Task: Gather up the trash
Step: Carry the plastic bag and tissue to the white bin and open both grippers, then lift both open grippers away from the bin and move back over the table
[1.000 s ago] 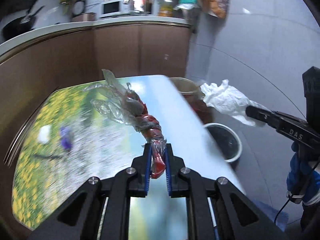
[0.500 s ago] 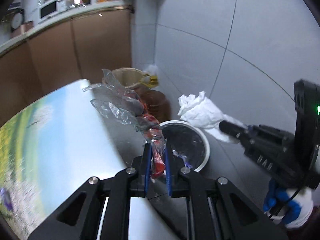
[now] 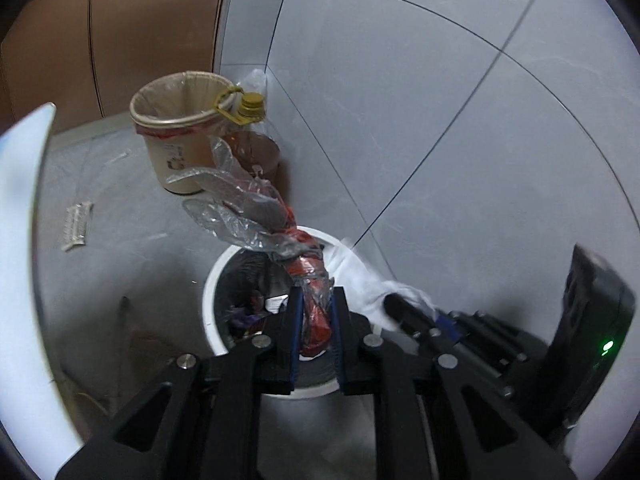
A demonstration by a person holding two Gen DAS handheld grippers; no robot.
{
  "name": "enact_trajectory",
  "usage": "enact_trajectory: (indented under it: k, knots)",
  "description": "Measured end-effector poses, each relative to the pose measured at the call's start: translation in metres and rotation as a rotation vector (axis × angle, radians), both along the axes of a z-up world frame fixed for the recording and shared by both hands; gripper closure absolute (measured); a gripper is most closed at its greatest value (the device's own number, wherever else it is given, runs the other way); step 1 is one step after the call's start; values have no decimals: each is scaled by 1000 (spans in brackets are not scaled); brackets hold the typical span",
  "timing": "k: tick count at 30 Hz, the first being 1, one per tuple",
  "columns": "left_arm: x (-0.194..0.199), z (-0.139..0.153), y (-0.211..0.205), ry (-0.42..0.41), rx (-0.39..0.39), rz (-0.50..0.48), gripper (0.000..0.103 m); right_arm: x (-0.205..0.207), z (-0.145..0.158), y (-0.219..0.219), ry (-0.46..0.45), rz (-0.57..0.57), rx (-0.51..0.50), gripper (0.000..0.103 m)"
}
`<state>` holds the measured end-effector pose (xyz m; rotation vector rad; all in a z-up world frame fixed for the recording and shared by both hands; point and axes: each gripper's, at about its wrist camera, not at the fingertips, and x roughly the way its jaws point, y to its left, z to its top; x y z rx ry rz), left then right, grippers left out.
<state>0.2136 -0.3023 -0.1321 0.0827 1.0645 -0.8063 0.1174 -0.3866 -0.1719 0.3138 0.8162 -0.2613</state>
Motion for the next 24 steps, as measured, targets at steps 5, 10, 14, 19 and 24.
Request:
enact_trajectory:
  k: [5,10,14,19,24]
  knots:
    - [14,-10,-6,50,-36,12,88,9,-17,-5,23,-16,-8,73]
    - [14,-6,-1,54,-56,25,71,5,-18,1,32,-20,-26,64]
    - [10,4,10,45,-76,34,63,-1,-12,8,25,-20,-36,56]
    - [-3,23,31,8,-98,43,63,-7,7,25,5,-6,-61,50]
    - [-30,59,66,-128,-82,84,63,-20,34,44,-39,17,-81,40]
